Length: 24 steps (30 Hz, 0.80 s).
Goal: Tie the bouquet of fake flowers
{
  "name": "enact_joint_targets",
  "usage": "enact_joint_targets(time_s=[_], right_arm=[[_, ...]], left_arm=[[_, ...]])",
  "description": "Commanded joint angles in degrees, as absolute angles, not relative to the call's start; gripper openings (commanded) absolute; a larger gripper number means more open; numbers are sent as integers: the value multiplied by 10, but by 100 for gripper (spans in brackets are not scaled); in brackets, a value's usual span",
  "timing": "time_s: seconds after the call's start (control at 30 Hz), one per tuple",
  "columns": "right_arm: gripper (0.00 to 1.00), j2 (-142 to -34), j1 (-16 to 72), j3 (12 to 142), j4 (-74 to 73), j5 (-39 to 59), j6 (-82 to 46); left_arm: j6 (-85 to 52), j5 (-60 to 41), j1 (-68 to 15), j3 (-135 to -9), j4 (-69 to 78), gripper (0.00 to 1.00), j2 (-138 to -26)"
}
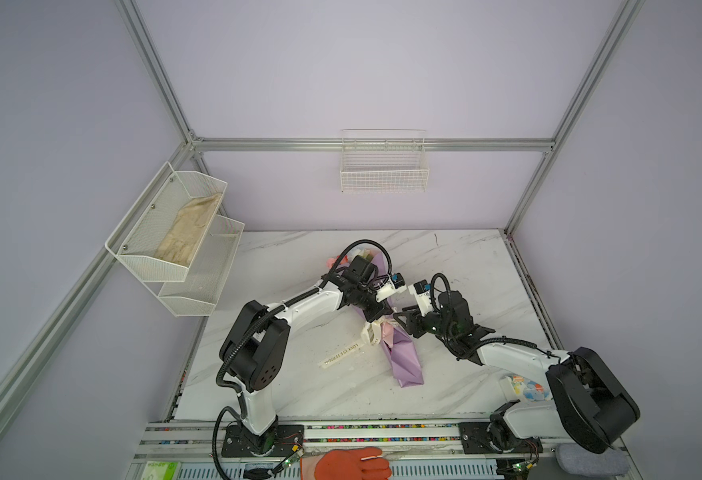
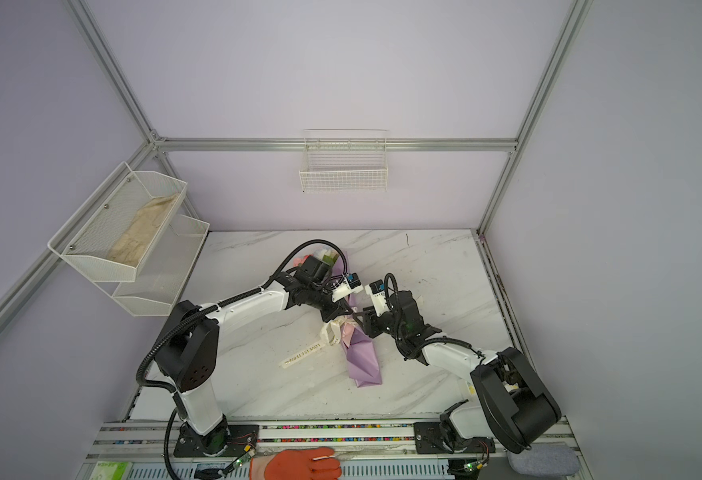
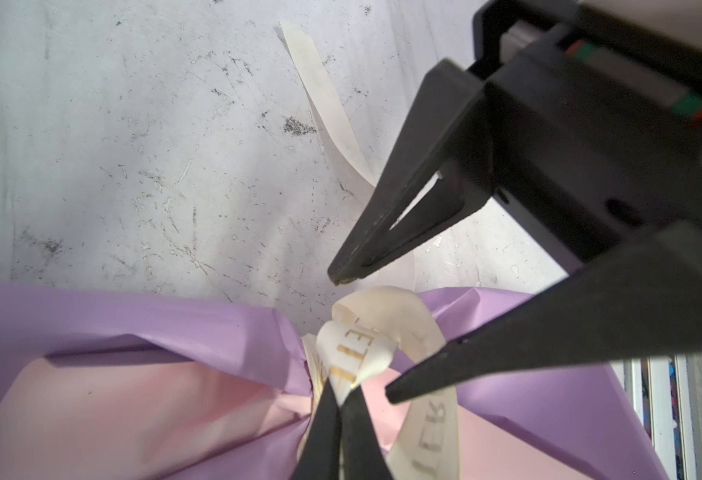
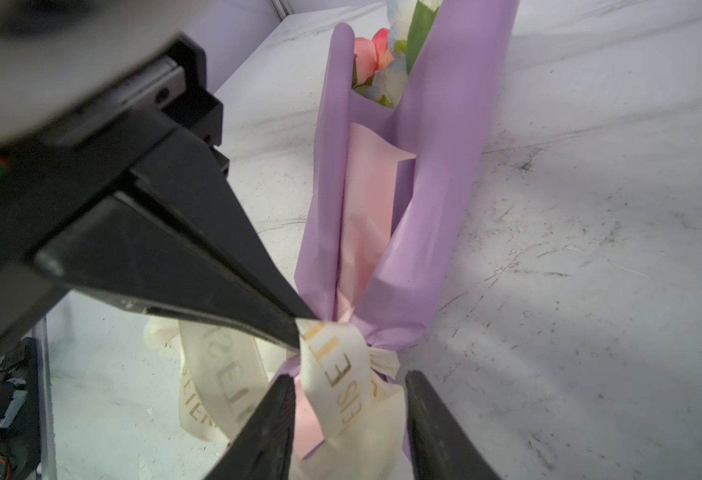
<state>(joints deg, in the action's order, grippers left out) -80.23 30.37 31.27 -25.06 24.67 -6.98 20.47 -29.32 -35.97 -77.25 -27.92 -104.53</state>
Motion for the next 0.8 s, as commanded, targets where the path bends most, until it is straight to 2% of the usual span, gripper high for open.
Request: enact_joint_targets(time_s=[0.0, 0.53, 0.57, 0.7, 0.77], right_arm=[[46, -821, 308, 314, -301, 258, -49], [36, -848, 308, 314, -373, 269, -33], [34, -847, 308, 311, -379, 268, -32], [13, -845, 308, 302, -393, 257, -26], [7, -844, 308, 300, -391, 255, -25]], left_arm=[[197, -317, -355, -758, -269, 3, -1023], [204, -326, -355, -766, -286, 5, -1031], [204, -327, -355, -766, -287, 5, -1031], [206, -329, -354, -768, -289, 5, -1031], [203, -327, -354, -768, -288, 6, -1030]])
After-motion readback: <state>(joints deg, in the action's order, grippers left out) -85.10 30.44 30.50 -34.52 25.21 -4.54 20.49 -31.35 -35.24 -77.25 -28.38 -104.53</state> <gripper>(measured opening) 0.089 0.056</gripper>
